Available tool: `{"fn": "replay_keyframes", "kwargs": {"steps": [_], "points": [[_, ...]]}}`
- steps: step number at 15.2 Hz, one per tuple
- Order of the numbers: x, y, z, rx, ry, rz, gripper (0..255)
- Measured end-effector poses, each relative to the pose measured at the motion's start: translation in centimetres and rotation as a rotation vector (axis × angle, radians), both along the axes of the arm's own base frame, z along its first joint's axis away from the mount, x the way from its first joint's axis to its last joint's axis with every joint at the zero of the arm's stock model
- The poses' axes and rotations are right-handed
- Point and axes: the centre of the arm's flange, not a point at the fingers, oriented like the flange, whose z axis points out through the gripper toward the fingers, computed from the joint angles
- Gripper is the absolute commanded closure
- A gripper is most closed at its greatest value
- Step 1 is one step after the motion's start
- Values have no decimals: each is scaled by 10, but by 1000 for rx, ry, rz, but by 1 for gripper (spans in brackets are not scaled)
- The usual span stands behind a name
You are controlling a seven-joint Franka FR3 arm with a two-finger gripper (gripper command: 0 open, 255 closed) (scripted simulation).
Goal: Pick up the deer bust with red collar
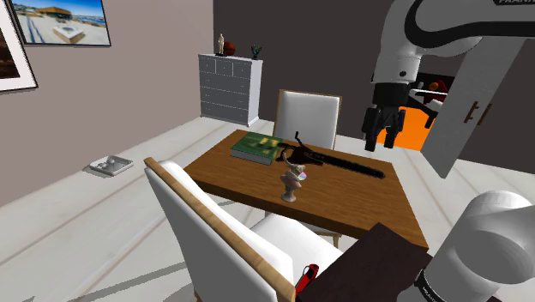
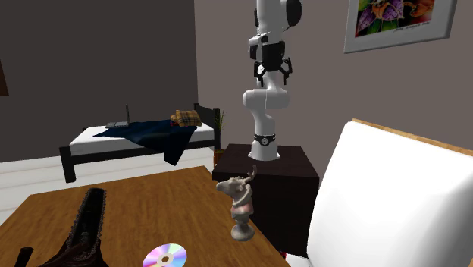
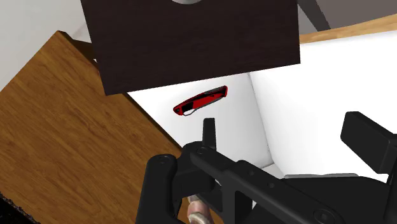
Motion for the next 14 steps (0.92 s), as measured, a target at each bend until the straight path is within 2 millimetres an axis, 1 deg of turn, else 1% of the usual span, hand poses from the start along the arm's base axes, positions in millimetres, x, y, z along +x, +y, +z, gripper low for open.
{"fn": "replay_keyframes", "kwargs": {"steps": [1, 2, 4, 6, 7, 8, 11, 14], "points": [[0, 0, 0, 0, 0, 0, 0], [3, 0, -5, -5, -2, -1, 0], [15, 2, -17, -20, -11, -6, 0], [35, 0, -35, -38, -20, -12, 0], [42, 0, -47, -47, -26, -15, 0], [49, 0, -54, -57, -33, -18, 0], [76, 1, -83, -85, -50, -27, 0], [101, -4, -105, -114, -68, -36, 0]]}}
